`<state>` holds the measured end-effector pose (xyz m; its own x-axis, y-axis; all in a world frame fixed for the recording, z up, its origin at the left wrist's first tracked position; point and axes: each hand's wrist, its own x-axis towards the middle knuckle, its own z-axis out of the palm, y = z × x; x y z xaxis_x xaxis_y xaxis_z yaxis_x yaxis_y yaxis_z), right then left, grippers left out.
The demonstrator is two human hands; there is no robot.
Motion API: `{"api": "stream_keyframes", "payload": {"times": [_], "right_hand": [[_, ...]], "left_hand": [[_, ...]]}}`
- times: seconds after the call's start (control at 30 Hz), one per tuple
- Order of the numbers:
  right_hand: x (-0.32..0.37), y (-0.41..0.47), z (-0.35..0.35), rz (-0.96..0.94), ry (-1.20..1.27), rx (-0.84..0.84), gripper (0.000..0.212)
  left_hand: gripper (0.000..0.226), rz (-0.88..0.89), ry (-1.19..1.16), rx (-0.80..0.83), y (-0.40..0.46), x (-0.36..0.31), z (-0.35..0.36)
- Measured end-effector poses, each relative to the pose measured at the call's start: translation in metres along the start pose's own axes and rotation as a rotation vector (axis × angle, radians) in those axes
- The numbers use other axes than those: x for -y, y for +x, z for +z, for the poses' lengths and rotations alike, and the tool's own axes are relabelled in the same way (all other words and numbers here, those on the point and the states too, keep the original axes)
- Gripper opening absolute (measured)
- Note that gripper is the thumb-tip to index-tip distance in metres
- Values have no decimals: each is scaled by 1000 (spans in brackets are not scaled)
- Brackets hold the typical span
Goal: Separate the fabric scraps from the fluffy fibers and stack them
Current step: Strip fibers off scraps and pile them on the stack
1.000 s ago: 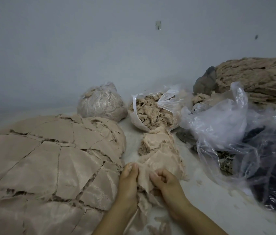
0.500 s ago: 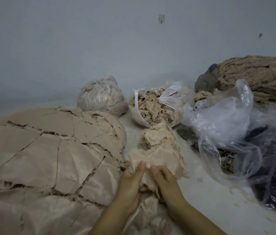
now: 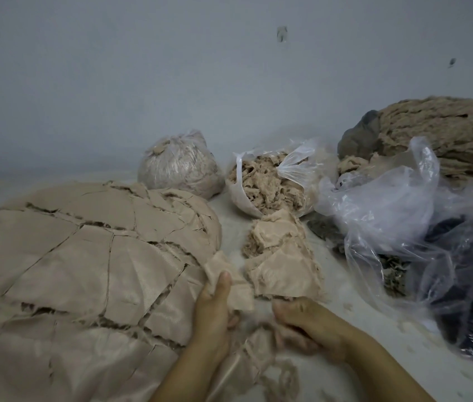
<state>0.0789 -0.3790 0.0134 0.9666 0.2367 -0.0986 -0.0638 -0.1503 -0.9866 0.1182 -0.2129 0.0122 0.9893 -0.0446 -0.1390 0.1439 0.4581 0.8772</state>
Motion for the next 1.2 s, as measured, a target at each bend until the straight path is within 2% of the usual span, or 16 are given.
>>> {"api": "stream_keyframes", "payload": {"times": [0.03,0.07,0.13,0.2,0.3,0.4,0.6,0.77,0.9,0.97,1.07,1.13,1.2], "right_hand": [[3,-3,-3,30,-99,65,63],[7,-4,-4,50,-145,38,70],[13,0,3,41,-94,-167,65],[13,8,19,-63,14,-350,53],[8,18,37,-223,131,-558,27],[9,17,35,-233,278,-631,20],[5,22,17,-232,269,-746,17],[20,38,-30,-188,76,-877,16],[27,46,-54,-71,-348,-915,16],[18,46,-49,-128,-616,-898,23],[-2,50,-36,-321,-920,-615,28],[-9,55,-37,-249,-1077,-489,37],[-8,61,-41,-77,-1102,-427,42]], "left_hand": [[27,-7,14,51,-2,1,1],[30,-11,22,115,-4,3,2],[34,-19,33,238,-7,6,6],[32,-19,90,291,-11,10,10],[27,48,173,152,-10,15,11],[29,163,212,27,-3,12,5],[31,247,330,-22,2,11,5],[40,224,511,49,32,-1,24],[38,40,563,120,55,3,40],[34,-41,547,134,62,9,41],[30,-70,516,114,70,16,40],[28,-69,503,116,73,16,42],[24,-51,503,110,76,13,46]]}}
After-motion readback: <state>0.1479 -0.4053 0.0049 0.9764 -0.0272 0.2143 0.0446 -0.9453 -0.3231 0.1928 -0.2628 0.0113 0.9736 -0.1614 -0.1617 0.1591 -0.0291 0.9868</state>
